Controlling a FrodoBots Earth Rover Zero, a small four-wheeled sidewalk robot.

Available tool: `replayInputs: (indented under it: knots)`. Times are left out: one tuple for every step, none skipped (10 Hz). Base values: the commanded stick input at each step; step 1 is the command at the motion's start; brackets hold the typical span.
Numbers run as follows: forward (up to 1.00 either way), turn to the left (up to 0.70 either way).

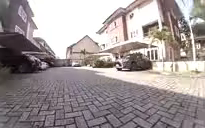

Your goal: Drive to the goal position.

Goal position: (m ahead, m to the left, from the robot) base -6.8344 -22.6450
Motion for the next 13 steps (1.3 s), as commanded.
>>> replayInputs:
  knots:
    - [0.05, -0.50]
    - [0.05, -0.50]
    - [0.05, -0.50]
    - [0.05, -0.50]
    - [0.05, -0.50]
    - [0.05, -0.50]
    - [0.05, -0.50]
    - [0.05, -0.50]
    - [0.05, -0.50]
    - [0.05, -0.50]
    - [0.05, -0.50]
    - [0.05, -0.50]
    - [0.05, -0.50]
